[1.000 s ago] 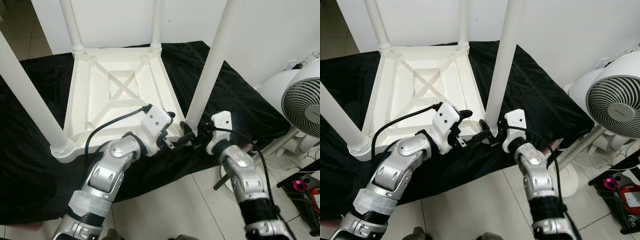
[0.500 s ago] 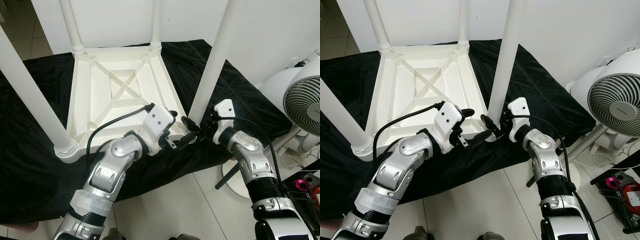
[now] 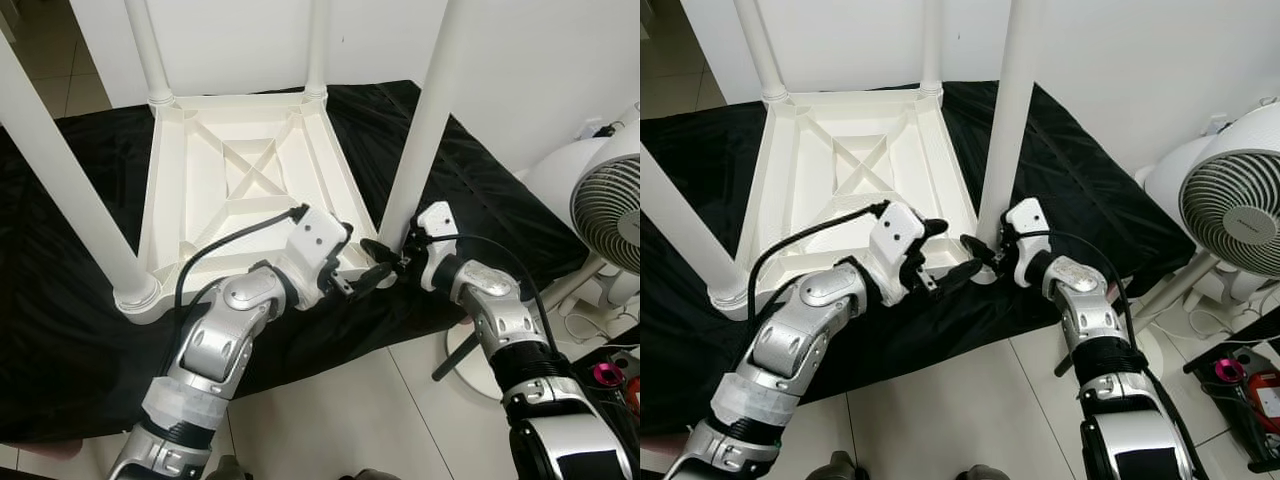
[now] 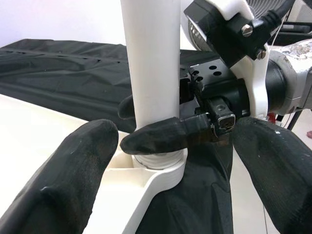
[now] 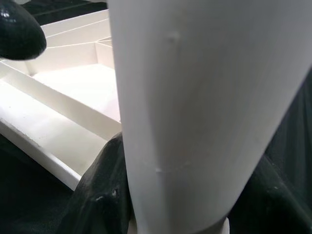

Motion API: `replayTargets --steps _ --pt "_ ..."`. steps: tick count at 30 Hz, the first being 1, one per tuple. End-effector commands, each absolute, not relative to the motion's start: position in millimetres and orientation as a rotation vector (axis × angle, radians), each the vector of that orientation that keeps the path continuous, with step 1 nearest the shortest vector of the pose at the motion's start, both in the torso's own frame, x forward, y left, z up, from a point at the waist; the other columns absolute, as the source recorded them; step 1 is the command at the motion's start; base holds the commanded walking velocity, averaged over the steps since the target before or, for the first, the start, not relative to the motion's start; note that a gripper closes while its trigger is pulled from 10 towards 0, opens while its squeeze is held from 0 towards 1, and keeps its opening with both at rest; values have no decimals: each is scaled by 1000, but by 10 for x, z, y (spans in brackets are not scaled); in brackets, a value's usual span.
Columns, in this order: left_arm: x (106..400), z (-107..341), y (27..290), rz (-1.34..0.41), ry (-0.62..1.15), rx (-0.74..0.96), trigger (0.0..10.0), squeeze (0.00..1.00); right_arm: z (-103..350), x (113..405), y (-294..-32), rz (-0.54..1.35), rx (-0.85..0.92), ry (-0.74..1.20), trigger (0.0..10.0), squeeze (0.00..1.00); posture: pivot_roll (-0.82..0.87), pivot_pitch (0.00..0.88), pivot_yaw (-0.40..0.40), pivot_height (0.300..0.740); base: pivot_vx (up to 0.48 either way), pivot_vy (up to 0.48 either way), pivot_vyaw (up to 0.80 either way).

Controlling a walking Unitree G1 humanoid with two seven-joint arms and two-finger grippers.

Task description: Building children table

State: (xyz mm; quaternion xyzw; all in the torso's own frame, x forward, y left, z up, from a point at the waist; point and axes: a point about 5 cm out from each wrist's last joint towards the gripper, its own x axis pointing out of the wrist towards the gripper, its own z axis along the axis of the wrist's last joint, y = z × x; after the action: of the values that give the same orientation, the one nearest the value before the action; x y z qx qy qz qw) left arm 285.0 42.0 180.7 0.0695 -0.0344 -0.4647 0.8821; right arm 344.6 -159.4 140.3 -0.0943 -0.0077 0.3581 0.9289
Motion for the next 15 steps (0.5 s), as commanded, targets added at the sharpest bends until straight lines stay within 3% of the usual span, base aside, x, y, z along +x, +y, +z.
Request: replayTargets --steps 1,5,6,15 --pt "2873 1781 404 -894 -60 141 10000 0 1249 3416 -1648 698 -185 48 10000 0 -45 49 -27 740 0 0 0" --pt "2870 1782 400 -893 -59 123 10000 0 1253 3426 -1648 666 -155 46 10000 0 -47 53 -30 740 0 0 0" --pt "2882 1792 421 -850 -73 121 10000 0 1290 3449 -1629 543 -116 25 10000 0 -57 59 -27 740 0 0 0" --pt "3003 1803 561 -700 -50 31 10000 0 1351 3369 -1404 244 13 -7 10000 0 -67 69 -25 740 0 0 0"
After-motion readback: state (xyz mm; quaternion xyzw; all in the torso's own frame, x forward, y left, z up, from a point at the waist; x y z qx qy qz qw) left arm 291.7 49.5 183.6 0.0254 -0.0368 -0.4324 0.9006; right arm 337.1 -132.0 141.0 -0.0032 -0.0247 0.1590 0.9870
